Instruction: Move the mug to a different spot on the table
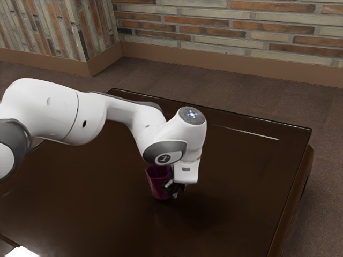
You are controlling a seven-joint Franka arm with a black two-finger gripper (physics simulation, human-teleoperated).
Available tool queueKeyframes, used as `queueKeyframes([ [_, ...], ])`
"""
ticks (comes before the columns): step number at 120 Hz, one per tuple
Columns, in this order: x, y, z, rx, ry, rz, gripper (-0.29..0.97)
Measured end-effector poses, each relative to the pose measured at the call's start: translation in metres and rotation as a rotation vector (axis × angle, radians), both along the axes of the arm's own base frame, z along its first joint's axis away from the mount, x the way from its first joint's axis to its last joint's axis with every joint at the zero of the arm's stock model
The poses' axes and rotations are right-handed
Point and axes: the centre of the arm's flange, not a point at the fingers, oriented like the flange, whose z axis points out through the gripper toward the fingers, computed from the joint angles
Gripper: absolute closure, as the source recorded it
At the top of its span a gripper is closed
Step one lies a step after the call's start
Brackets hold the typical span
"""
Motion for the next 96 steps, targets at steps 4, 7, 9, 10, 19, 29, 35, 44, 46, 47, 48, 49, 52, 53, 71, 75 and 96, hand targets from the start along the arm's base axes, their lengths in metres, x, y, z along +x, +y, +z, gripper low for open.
queueKeyframes([
  [4,-0.001,0.0,0.007,-0.002,-0.009,0.003,0.58],
  [7,-0.001,0.0,0.012,-0.002,-0.014,0.008,0.61],
  [9,-0.002,0.001,0.017,0.0,-0.017,0.012,0.63],
  [10,-0.002,0.001,0.019,0.001,-0.019,0.015,0.63],
  [19,-0.006,0.002,0.051,0.011,-0.04,0.036,0.67],
  [29,-0.011,0.007,0.09,0.028,-0.055,0.074,0.7],
  [35,-0.011,0.013,0.106,0.048,-0.05,0.104,0.71],
  [44,-0.01,0.029,0.114,0.091,-0.02,0.151,0.72],
  [46,-0.009,0.033,0.114,0.101,-0.012,0.163,0.72],
  [47,-0.009,0.035,0.114,0.106,-0.008,0.168,0.73],
  [48,-0.009,0.038,0.113,0.111,-0.004,0.174,0.73],
  [49,-0.009,0.04,0.113,0.116,0.0,0.18,0.73],
  [52,-0.007,0.047,0.112,0.135,0.006,0.192,0.73],
  [53,-0.006,0.049,0.111,0.14,0.009,0.196,0.73],
  [71,0.025,0.08,0.096,0.232,0.019,0.256,0.74],
  [75,0.033,0.087,0.09,0.252,0.019,0.267,0.74],
  [96,0.072,0.121,0.053,0.342,0.016,0.306,0.75],
])
